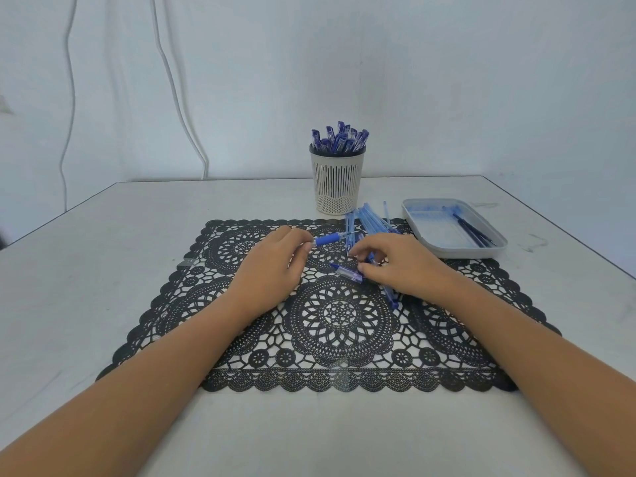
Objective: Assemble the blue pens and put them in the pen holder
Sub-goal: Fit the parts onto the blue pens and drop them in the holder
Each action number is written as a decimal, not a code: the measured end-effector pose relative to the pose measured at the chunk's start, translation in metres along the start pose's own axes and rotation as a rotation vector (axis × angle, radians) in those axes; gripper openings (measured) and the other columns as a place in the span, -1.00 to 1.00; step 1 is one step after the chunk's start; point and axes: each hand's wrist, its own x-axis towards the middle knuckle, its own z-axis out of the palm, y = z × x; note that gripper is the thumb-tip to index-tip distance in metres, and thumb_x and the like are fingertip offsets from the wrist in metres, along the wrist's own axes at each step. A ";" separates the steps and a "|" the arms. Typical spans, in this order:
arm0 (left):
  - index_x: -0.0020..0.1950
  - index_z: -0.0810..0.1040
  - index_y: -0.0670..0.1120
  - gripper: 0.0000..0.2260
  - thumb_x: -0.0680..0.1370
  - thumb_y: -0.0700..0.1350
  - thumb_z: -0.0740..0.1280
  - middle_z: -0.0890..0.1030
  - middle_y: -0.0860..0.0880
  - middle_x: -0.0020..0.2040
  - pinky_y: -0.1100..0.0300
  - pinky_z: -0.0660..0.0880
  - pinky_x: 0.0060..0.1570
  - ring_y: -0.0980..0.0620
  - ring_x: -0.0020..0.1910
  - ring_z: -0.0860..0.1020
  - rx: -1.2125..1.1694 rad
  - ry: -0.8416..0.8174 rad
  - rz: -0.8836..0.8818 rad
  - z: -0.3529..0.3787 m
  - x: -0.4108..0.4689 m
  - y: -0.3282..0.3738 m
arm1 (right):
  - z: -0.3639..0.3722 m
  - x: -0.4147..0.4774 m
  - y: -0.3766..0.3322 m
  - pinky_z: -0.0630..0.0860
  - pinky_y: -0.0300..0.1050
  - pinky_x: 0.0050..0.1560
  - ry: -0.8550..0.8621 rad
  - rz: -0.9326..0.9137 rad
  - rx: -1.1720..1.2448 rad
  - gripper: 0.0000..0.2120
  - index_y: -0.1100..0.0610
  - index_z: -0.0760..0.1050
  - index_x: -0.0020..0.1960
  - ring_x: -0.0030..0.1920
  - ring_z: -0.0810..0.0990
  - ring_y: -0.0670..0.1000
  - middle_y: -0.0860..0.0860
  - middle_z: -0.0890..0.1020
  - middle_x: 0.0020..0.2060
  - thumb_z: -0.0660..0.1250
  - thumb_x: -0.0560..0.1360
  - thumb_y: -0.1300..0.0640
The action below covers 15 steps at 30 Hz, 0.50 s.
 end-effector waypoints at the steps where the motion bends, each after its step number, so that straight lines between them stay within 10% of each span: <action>1: 0.09 0.51 -0.14 -0.84 0.59 -0.15 0.19 0.51 0.00 -0.11 0.18 0.38 -0.12 0.05 -0.16 0.43 0.000 0.001 0.001 0.000 0.000 0.000 | -0.001 0.000 0.000 0.38 -0.51 -0.16 0.026 0.007 0.020 -0.77 0.00 0.53 0.15 -0.19 0.45 -0.27 -0.19 0.54 -0.12 0.27 0.52 0.15; 15: 0.10 0.51 -0.13 -0.83 0.59 -0.12 0.18 0.49 0.02 -0.12 0.21 0.34 -0.16 0.07 -0.18 0.42 -0.004 -0.021 0.005 -0.001 0.000 0.002 | -0.008 0.006 0.001 0.39 -0.41 -0.34 0.271 0.218 0.568 -0.90 0.06 0.53 -0.14 -0.36 0.51 -0.19 -0.08 0.62 -0.30 0.28 0.52 0.17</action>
